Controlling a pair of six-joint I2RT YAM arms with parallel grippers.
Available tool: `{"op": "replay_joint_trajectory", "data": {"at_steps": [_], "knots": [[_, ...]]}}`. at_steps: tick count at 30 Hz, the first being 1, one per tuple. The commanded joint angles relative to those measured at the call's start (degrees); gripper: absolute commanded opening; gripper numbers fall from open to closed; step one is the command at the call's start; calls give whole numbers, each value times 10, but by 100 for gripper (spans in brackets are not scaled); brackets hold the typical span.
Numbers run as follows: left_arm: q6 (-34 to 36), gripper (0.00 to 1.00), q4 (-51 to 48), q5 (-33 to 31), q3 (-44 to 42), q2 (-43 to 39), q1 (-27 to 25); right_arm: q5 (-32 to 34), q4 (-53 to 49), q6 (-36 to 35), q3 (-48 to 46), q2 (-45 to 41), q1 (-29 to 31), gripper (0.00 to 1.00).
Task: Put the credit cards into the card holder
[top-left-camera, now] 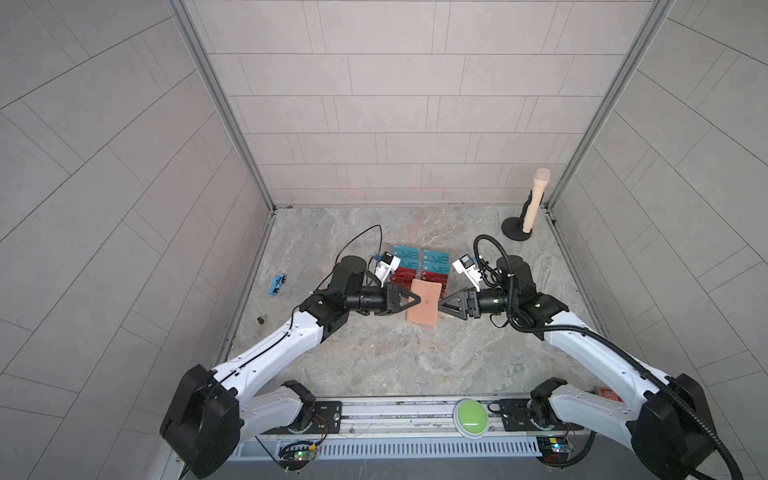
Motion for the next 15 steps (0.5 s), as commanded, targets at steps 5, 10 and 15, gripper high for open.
{"op": "replay_joint_trajectory", "data": {"at_steps": [5, 10, 15], "knots": [[-65, 18, 134, 17, -30, -16, -8, -15, 62, 21, -7, -1, 8, 72], [-75, 18, 153, 12, -40, -18, -17, -24, 117, 51, -19, -5, 9, 68], [-91, 18, 190, 11, -42, -7, -21, -25, 150, 77, -24, -15, 9, 58]]}}
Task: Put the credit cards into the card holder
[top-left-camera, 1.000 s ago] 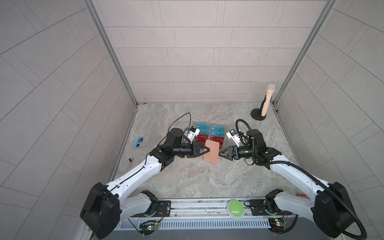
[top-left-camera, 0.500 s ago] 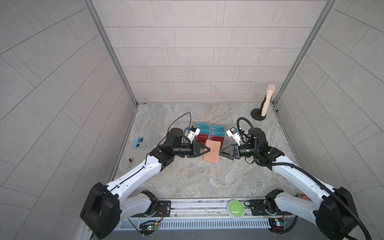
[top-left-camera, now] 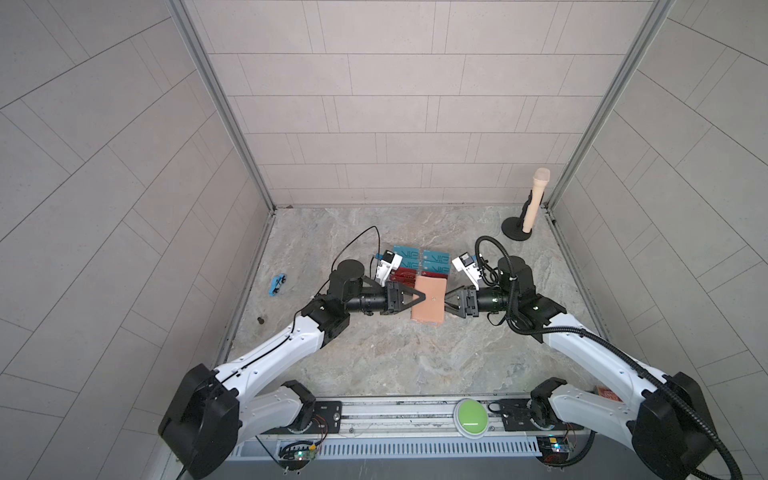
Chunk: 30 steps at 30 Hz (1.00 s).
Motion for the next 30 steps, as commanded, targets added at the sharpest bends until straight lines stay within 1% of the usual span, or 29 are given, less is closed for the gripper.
{"op": "replay_joint_trajectory", "data": {"at_steps": [1, 4, 5, 6, 8, 10, 12, 15, 18, 20, 21, 23, 26, 28, 30], "knots": [[-19, 18, 63, 7, -9, 0, -4, -11, 50, 22, -3, -18, 4, 54], [-19, 18, 67, 6, -10, 1, -4, -11, 42, 21, -4, -27, 3, 47], [-18, 18, 68, 6, -10, 1, -5, -11, 40, 20, -5, -29, 3, 43], [-18, 18, 67, 6, -10, 0, -4, -10, 40, 20, -5, -29, 3, 40], [-18, 18, 68, 6, -10, 0, -4, -8, 38, 21, -5, -31, 4, 37], [-16, 18, 66, 5, -9, -1, -4, -6, 38, 22, -3, -30, 3, 29], [-14, 18, 63, 3, -8, -1, -5, -4, 38, 24, 0, -31, 3, 26], [-4, 18, 46, -2, 0, 2, -4, 5, 34, 25, 5, -33, 4, 18], [15, 21, 6, -8, 23, 7, -4, 17, 35, 30, 5, -33, 2, 8], [27, 27, -19, -13, 44, 11, -4, 22, 46, 40, 5, -34, 2, 6], [34, 29, -31, -14, 53, 13, -4, 24, 48, 42, 5, -33, 2, 5], [46, 35, -56, -23, 70, 17, -3, 29, 40, 41, 12, -28, 1, 2], [58, 39, -100, -45, 85, 19, 9, 29, 24, 41, 26, -11, -3, 0], [55, 39, -122, -57, 89, 14, 26, 30, 22, 43, 32, 0, -4, 0], [75, 41, -182, -86, 110, 6, 34, 36, 27, 51, 36, 8, -4, 0]]}}
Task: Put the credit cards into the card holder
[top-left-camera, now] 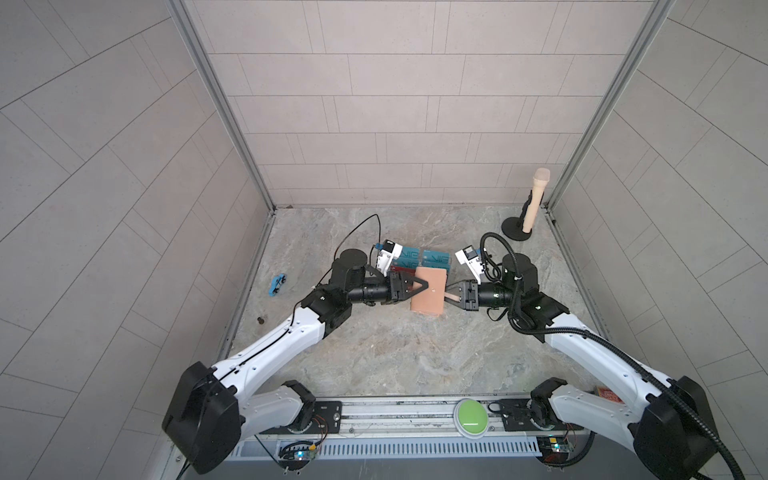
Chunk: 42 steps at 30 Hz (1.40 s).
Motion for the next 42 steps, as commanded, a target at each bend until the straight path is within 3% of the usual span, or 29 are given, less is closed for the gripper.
{"op": "replay_joint_trajectory", "data": {"at_steps": [1, 3, 4, 5, 11, 19, 24, 32, 36, 42], "knots": [[67, 42, -149, -86, 57, -15, 15, 14, -3, 11, 23, 14, -3, 0], [128, 49, -285, -196, 116, -16, 8, 29, -54, -11, 47, 26, -1, 0], [155, 58, -350, -247, 148, -9, 1, 34, -75, -21, 57, 34, -2, 0], [176, 59, -395, -275, 181, 5, -9, 34, -81, -23, 64, 44, -2, 0], [210, 60, -565, -513, 349, 94, -139, 21, -137, -64, 120, 124, 2, 0], [206, 61, -702, -710, 482, 217, -253, 29, -81, -26, 141, 174, 22, 0], [206, 60, -767, -750, 512, 267, -270, 50, -78, -27, 134, 164, 30, 0], [175, 48, -763, -724, 472, 258, -274, 70, -74, -24, 122, 157, 30, 0], [169, 29, -754, -713, 456, 245, -274, 71, -71, -23, 126, 164, 30, 0], [166, 9, -736, -690, 434, 230, -272, 74, -71, -23, 125, 167, 30, 0]]}}
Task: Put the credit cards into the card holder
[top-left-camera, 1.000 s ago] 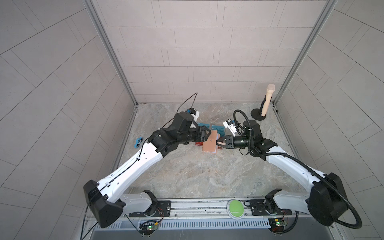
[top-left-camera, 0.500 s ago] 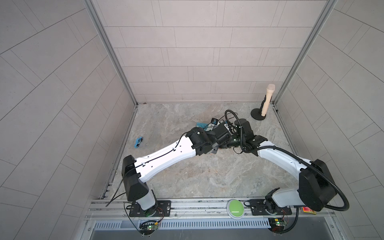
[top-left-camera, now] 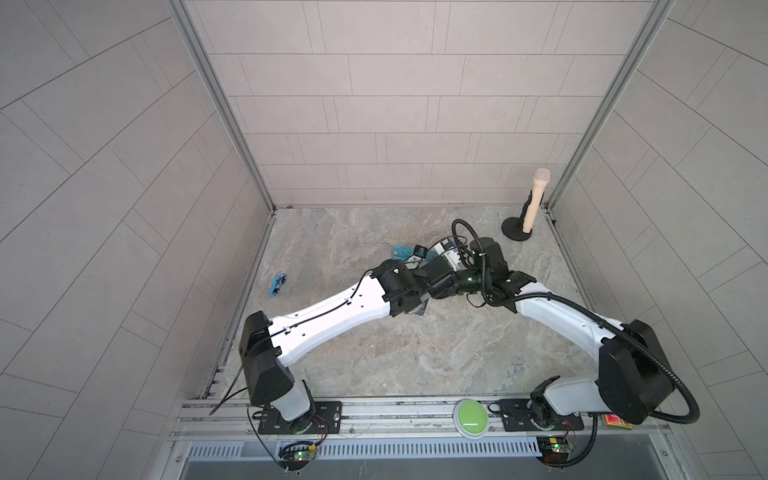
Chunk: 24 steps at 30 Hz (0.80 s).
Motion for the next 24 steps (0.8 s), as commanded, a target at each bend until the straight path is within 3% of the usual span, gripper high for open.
{"op": "replay_joint_trajectory", "data": {"at_steps": [1, 5, 11, 17, 19, 24], "knots": [[-1, 7, 4, 11, -12, -24, 1, 5, 16, 3, 0, -6, 2, 0], [8, 0, 38, 56, -47, -52, 19, 14, 1, -4, -10, -10, -3, 0], [17, 0, 182, 221, -175, -127, 74, 27, -44, -33, -62, -38, -26, 0], [20, 0, 232, 283, -220, -115, 77, 34, -55, -46, -89, -37, -34, 2], [5, 0, 260, 297, -245, -115, 77, 36, -67, -57, -92, -31, -33, 8], [-30, 0, 307, 292, -289, -115, 77, 65, -131, -107, -97, -32, -40, 43]]}}
